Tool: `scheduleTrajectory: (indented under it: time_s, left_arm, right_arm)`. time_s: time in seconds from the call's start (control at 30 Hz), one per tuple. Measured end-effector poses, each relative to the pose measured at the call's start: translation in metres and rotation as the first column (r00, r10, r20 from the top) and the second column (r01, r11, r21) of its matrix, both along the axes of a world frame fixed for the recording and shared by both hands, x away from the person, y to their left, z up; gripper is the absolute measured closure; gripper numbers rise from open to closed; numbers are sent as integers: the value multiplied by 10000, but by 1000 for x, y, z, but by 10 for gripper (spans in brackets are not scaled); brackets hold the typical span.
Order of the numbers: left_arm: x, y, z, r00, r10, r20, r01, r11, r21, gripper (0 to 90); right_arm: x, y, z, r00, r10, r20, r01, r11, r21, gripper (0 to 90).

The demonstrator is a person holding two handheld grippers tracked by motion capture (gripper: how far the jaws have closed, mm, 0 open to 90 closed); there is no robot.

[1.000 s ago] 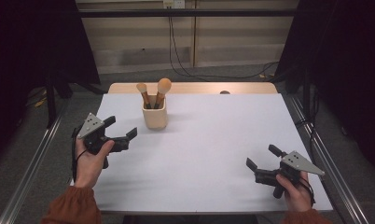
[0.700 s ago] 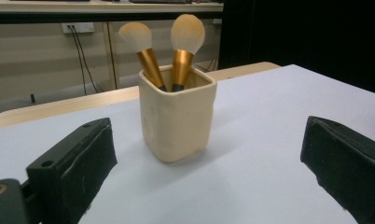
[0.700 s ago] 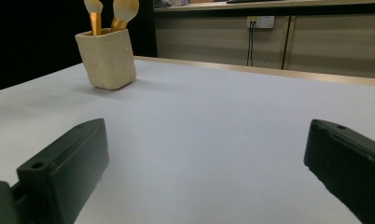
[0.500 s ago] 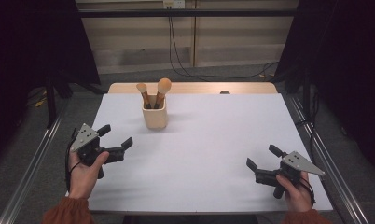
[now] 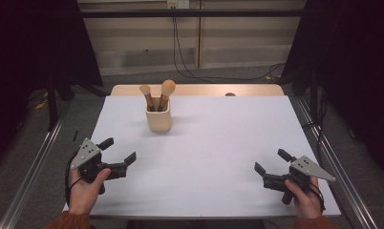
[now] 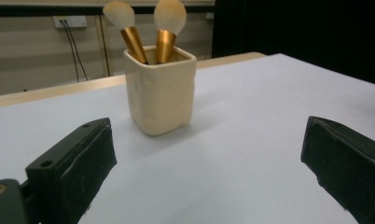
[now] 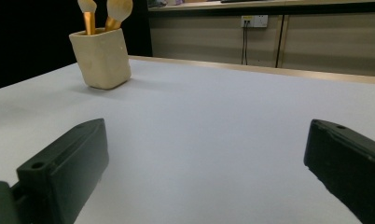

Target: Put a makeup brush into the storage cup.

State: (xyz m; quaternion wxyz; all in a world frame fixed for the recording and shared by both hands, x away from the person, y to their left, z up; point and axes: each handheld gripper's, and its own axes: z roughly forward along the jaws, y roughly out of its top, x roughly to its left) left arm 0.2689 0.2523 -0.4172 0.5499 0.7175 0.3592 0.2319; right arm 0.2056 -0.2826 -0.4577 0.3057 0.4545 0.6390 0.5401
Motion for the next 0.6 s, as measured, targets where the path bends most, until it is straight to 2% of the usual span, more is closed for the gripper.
scheduleTrajectory:
  time_s: [0.13, 0.3, 0.37, 0.53, 0.6]
  left_arm:
    - [-5, 1, -3, 10000, 45, 78, -46, 9999, 113, 27]
    - [-16, 6, -11, 9996, 264, -100, -261, 9994, 247, 27]
    - [-19, 7, -13, 9997, 134, -183, -132, 9998, 137, 27]
    - [-25, 6, -14, 9999, 81, -109, -79, 9998, 173, 27]
    - [-26, 8, -13, 9998, 197, -38, -197, 9998, 54, 27]
  right_arm:
    - [-1, 0, 0, 10000, -50, -7, 50, 10000, 16, 0]
    - [-1, 0, 0, 10000, -21, 0, 21, 10000, -17, 0]
    - [-1, -1, 0, 10000, -32, -3, 32, 10000, -14, 0]
    - [-2, -1, 1, 10000, 13, -2, -13, 10000, -28, 0]
    - [-3, -1, 1, 10000, 23, -37, -23, 10000, -38, 0]
